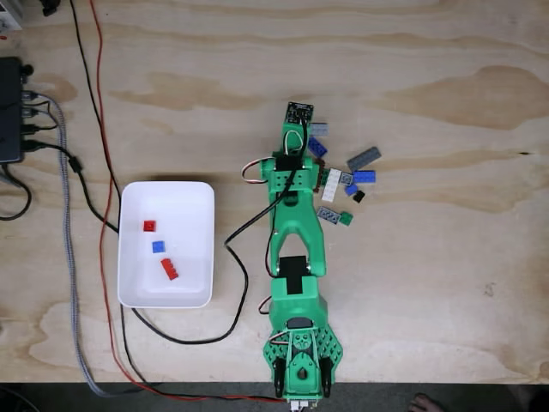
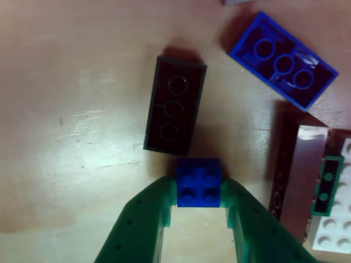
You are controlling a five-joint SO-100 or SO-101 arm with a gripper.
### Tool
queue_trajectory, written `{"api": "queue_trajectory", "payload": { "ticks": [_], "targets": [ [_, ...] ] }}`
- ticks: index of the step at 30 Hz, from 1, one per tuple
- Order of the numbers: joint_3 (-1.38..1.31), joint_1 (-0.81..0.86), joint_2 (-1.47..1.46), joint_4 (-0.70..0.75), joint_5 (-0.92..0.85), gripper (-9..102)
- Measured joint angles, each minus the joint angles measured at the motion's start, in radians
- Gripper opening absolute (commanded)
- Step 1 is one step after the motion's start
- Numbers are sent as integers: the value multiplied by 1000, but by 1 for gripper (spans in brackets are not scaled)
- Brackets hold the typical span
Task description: Put all lego bricks in the bin.
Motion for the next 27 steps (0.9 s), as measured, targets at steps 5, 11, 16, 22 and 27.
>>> {"api": "queue_trajectory", "payload": {
  "ticks": [5,11,16,22,27],
  "targets": [
    [15,-17,29,31,69,0],
    [-2,-138,360,164,298,0],
    [-5,-491,618,337,518,0],
    [-15,-862,538,336,678,23],
    [-74,-847,382,308,742,34]
  ]
}}
